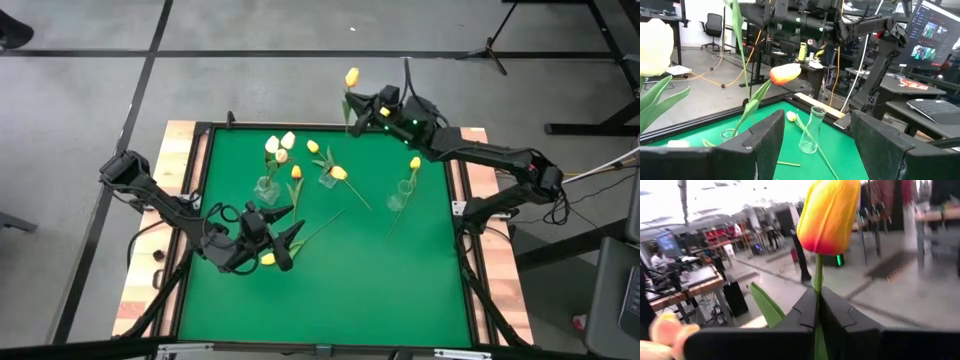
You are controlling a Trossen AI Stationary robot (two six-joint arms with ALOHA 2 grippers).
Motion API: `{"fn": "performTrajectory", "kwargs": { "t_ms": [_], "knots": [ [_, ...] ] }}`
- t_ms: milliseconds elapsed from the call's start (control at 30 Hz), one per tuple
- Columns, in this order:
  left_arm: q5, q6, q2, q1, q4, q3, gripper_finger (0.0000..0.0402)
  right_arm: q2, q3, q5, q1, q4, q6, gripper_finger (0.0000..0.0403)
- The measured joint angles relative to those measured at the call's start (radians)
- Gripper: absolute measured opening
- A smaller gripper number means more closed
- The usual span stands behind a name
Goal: Sort flowers into vase by color
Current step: Put the right yellow with orange flower into the center transparent vase
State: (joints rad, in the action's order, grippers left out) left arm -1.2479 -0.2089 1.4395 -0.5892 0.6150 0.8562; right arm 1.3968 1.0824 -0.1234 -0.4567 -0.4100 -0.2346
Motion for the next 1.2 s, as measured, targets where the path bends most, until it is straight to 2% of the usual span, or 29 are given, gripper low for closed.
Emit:
{"fn": "performTrajectory", "kwargs": {
  "t_ms": [267, 433, 533, 1200],
  "knots": [
    [0.0, 0.001, 0.0, 0.0, -0.003, 0.0, 0.0227, 0.012, -0.004, -0.014, 0.014, -0.083, 0.063, 0.0016],
    [0.0, 0.001, 0.0, 0.0, -0.005, 0.0, 0.0227, 0.069, -0.033, 0.024, 0.015, -0.246, 0.085, 0.0016],
    [0.0, 0.001, 0.0, 0.0, -0.006, 0.0, 0.0227, 0.101, -0.033, 0.039, 0.015, -0.286, 0.085, 0.0016],
    [0.0, 0.001, 0.0, -0.001, -0.01, 0.0, 0.0227, 0.113, -0.034, 0.117, 0.041, -0.278, 0.084, 0.0017]
  ]
}}
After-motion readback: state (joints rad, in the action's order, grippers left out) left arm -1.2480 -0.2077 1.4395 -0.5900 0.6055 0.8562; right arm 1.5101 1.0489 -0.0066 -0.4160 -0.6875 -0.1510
